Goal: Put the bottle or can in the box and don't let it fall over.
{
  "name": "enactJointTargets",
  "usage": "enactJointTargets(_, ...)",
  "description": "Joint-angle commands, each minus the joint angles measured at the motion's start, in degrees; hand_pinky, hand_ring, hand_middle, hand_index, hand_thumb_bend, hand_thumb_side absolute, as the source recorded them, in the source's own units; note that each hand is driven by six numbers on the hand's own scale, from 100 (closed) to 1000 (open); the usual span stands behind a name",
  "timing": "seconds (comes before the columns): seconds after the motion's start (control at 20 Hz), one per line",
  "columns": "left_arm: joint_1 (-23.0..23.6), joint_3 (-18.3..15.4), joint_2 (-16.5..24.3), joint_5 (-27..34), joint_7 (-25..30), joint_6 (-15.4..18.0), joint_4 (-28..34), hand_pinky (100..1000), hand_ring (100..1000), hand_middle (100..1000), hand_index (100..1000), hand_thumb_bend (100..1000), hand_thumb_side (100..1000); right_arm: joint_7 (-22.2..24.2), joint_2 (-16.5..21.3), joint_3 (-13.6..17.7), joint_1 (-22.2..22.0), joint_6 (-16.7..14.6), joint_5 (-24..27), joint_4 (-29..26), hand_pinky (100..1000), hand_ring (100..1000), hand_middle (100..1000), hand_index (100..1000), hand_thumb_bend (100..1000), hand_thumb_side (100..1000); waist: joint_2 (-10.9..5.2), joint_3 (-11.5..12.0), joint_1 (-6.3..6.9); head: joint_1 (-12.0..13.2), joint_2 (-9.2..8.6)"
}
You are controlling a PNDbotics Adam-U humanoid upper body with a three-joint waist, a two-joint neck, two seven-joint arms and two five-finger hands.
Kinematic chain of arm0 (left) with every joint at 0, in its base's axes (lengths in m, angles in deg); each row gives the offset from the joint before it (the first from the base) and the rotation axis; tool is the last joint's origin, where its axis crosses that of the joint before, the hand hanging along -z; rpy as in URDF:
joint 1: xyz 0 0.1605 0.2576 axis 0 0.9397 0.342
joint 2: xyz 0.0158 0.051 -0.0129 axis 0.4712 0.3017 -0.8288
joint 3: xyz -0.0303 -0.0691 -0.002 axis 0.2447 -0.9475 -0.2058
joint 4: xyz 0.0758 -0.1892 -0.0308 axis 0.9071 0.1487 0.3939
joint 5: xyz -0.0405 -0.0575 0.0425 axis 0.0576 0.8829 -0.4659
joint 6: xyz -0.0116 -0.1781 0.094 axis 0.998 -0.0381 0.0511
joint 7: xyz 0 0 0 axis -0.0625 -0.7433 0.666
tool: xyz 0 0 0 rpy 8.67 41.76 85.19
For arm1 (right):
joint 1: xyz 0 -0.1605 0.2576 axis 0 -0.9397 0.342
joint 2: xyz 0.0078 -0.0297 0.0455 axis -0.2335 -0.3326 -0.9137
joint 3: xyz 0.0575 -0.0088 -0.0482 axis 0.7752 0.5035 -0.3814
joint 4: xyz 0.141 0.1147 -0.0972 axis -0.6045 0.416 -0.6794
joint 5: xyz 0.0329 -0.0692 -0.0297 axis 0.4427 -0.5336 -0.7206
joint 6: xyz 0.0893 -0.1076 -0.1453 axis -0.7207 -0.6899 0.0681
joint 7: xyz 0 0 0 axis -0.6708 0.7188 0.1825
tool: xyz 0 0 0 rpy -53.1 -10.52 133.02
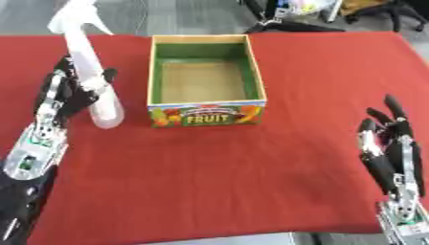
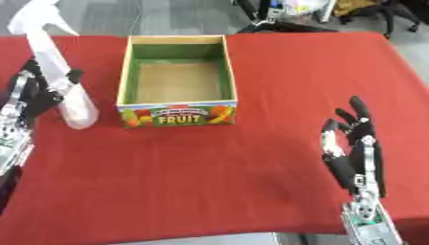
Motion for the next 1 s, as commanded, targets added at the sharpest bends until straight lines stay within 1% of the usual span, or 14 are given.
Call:
enactJointTargets(0.05,-2.1,0.3,1.7,-0.3,0.5,0.2,-0.9,902,1000,940,914,634,429,0.2,0.8,-0.1,0.6,-0.1,0.2,-0.5,797,869,1000,963,100,470,-0.87,-0.2,-0.09,-0.1,-0.6)
enactJointTargets(0.35,-3.1,1.1,1.6,-0.8,2.6,0.9,-2.0,864,1000,895,899,611,424,0.3,0.7,-0.1,0.6,-0.1,0.2,-0.5,797,869,1000,963,100,472,-0.81,-0.4,-0.18,-0.1,-0.61)
enactJointTargets(0.45,-3.2,1.3,1.6,-1.1,3.5,1.0,-2.2,847,1000,876,890,575,399,0.4,0.7,-0.1,0.7,-0.1,0.2,-0.5,798,869,1000,963,100,470,-0.8,-0.5,-0.15,-0.1,-0.63)
enactJointTargets(0.5,-3.2,1.3,1.6,-1.3,3.8,1.0,-2.3,824,1000,853,880,527,360,0.4,0.7,-0.1,0.7,-0.2,0.2,-0.5,797,869,1000,963,100,470,-0.8,-0.5,-0.14,-0.2,-0.63)
enactJointTargets(0.55,-3.2,1.4,1.5,-1.5,4.0,1.0,-2.4,821,1000,851,878,521,355,0.3,0.7,-0.1,0.7,-0.2,0.2,-0.5,798,869,1000,963,100,470,-0.8,-0.5,-0.12,-0.2,-0.63)
enactJointTargets(0.6,-3.2,1.4,1.5,-1.8,4.2,1.0,-2.4,803,1000,830,859,475,310,0.3,0.7,-0.1,0.7,-0.2,0.2,-0.5,798,869,1000,963,100,470,-0.81,-0.5,-0.11,-0.2,-0.63)
enactJointTargets(0.65,-3.2,1.4,1.5,-2.0,4.5,1.0,-2.5,795,1000,822,853,457,291,0.3,0.7,-0.1,0.7,-0.2,0.2,-0.5,798,869,1000,963,100,470,-0.81,-0.5,-0.1,-0.2,-0.63)
enactJointTargets(0.75,-3.2,1.4,1.5,-2.3,4.8,0.9,-2.6,752,1000,781,832,373,205,0.3,0.7,-0.1,0.7,-0.1,0.2,-0.5,798,869,1000,963,100,470,-0.81,-0.5,-0.08,-0.3,-0.63)
enactJointTargets(0.8,-3.2,1.3,1.5,-2.3,4.8,0.8,-2.7,719,1000,748,813,310,137,0.3,0.7,0.0,0.7,-0.1,0.2,-0.5,797,869,1000,963,100,470,-0.8,-0.5,-0.08,-0.3,-0.63)
enactJointTargets(0.85,-3.2,1.3,1.5,-2.4,4.6,0.6,-2.8,697,1000,723,801,269,100,0.3,0.7,0.0,0.7,-0.1,0.2,-0.5,798,869,1000,963,100,470,-0.8,-0.5,-0.08,-0.3,-0.61)
enactJointTargets(0.9,-3.3,1.3,1.4,-2.4,4.3,0.4,-2.9,637,1000,645,762,153,100,0.3,0.7,0.0,0.7,-0.1,0.2,-0.5,798,869,1000,963,100,470,-0.81,-0.5,-0.08,-0.3,-0.6)
enactJointTargets(0.95,-3.4,1.3,1.4,-2.3,3.8,0.3,-3.0,612,1000,613,744,106,100,0.3,0.7,0.0,0.7,-0.1,0.2,-0.5,798,869,1000,963,100,470,-0.81,-0.6,-0.09,-0.3,-0.6)
enactJointTargets(1.0,-3.4,1.3,1.4,-2.1,3.2,0.2,-3.1,548,1000,546,700,100,100,0.3,0.7,0.0,0.7,-0.1,0.2,-0.5,798,869,1000,963,100,470,-0.81,-0.6,-0.09,-0.3,-0.61)
